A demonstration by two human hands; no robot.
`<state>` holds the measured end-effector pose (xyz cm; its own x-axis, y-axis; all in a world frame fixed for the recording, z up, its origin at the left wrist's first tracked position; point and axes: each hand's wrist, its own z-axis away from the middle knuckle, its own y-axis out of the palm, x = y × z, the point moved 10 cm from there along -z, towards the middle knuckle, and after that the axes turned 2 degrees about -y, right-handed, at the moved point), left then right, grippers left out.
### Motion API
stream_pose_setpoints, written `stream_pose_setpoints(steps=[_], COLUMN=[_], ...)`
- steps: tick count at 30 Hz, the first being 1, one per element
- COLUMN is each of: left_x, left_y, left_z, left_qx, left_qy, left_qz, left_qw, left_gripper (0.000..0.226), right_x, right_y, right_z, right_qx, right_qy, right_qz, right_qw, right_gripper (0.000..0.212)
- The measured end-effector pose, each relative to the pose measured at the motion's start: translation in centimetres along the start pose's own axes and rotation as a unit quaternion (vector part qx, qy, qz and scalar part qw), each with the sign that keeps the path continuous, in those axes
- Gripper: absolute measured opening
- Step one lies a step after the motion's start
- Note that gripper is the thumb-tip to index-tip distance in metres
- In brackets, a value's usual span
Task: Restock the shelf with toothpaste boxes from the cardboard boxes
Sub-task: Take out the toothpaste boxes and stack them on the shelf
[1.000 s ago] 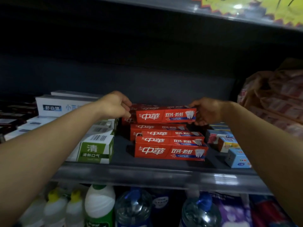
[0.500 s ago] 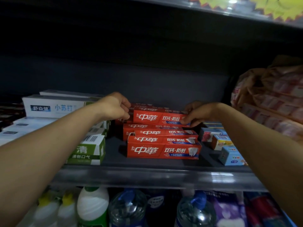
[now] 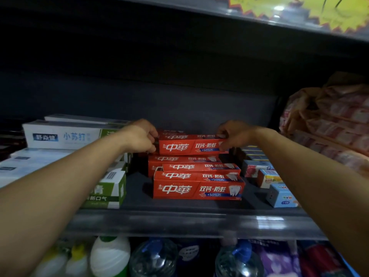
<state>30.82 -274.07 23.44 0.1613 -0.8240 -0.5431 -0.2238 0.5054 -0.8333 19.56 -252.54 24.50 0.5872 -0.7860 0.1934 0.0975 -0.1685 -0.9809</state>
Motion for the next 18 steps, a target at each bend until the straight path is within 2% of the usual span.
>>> stream_pose_setpoints(steps=[3,8,14,18], left_x=[-0.1,-0.8,-1.1,-1.0], left_y=[-0.2,-0.2,-0.8,-0.4], left_z=[-0.4,-1.2,-2.4,-2.9], left_qx=[-0.003,0.002,-0.017,-0.013], left_qy=[-0.003,0.004,0.004,0.004], left_qz=[-0.039,-0.087,-0.089,-0.099], left_qw=[0.999,0.996,0.996,0.995], left_gripper=[0.052,0.037,0.036,0.034], right_x=[0.1,-0.4,-1.8,-1.9], right_y=[-0.5,-0.3,-0.2,-0.1], right_z=[-0.6,-1.9,-3.0,-3.6], right_qx=[-0.013,-0.012,-0.035,-0.024], right_qy=[0.000,0.011,0.042,0.045], right_qz=[-0.021,-0.027,-0.051,-0.058], right_qw=[1.000,1.000,0.997,0.997], right_gripper=[0.026,0.022,0.032,0.031])
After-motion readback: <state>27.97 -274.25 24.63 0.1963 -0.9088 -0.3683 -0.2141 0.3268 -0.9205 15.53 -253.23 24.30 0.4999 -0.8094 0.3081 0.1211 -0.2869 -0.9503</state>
